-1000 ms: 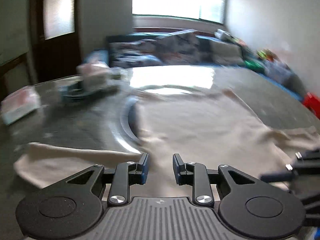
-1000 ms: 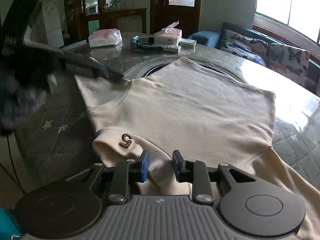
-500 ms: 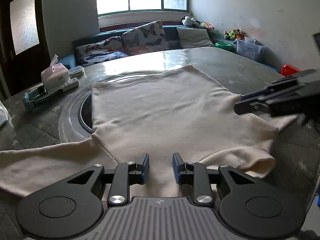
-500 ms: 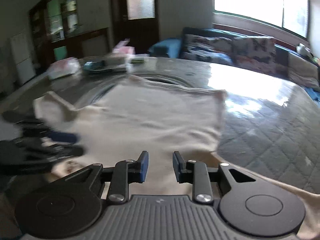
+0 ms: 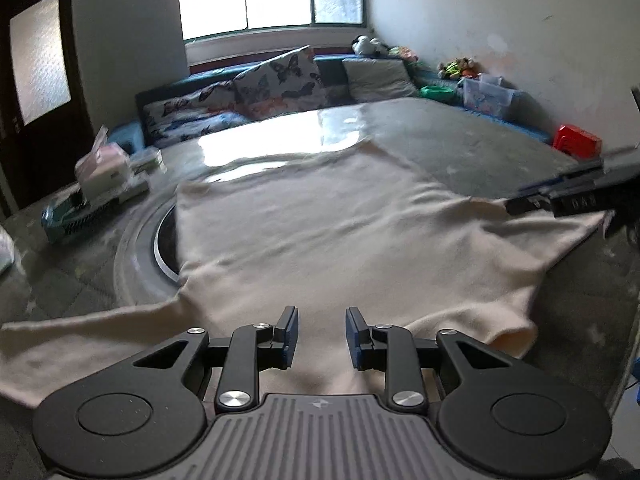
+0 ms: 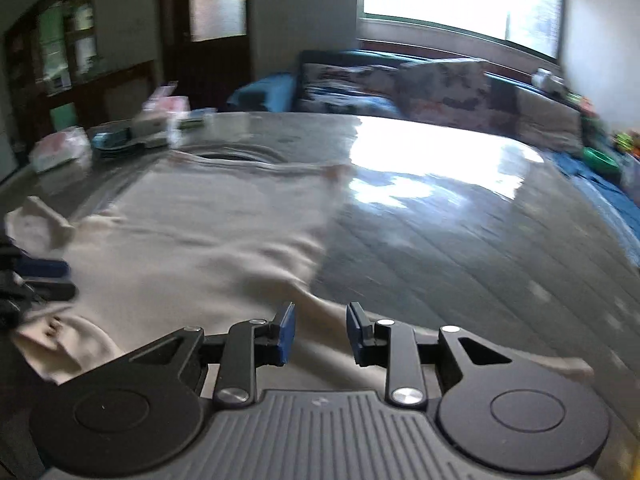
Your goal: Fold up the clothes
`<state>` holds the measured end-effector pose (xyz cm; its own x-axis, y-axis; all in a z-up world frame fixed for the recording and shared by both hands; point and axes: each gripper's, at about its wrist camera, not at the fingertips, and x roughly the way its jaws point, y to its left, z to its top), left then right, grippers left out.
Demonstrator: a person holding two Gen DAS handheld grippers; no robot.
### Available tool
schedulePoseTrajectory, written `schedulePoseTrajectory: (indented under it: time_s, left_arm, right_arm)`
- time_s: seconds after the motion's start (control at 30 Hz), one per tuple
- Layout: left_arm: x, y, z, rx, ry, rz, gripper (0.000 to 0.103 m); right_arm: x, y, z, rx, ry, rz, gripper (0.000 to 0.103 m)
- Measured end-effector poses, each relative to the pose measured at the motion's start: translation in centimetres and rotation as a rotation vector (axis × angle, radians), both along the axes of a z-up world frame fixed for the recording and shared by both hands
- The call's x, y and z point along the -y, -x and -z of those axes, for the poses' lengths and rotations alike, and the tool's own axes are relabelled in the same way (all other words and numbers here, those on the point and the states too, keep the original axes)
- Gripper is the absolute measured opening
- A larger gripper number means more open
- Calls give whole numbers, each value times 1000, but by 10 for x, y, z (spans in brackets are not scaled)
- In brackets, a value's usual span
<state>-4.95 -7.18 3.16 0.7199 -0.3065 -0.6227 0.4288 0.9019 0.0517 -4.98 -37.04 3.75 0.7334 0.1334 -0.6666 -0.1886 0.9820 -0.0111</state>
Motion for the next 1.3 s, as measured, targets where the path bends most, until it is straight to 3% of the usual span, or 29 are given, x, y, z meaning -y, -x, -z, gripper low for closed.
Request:
schedulePoseTrajectory:
  time_s: [0.37,0.57,1.1,1.17,1.23,1.3]
  left_arm:
    - [73,4,-6,18,-2,183,28]
    - [90,4,3,-8,-9,227,28]
    - [97,9,16,-31,-39,288,28]
    - [97,9,16,-33,-38,292,28]
    - [97,8,16,-35,-37,294,28]
    - [98,9,16,-33,-41,300,28]
  right_arm:
    - [91,50,19,-13,36,368,38]
    - [104,62,20,24,34,427,39]
    - [110,35,29,58,8,499,40]
    - [110,29,27,62,16,491,32]
    - [111,23,26,65,25,483,14]
    - [111,18,24,69,33,475,10]
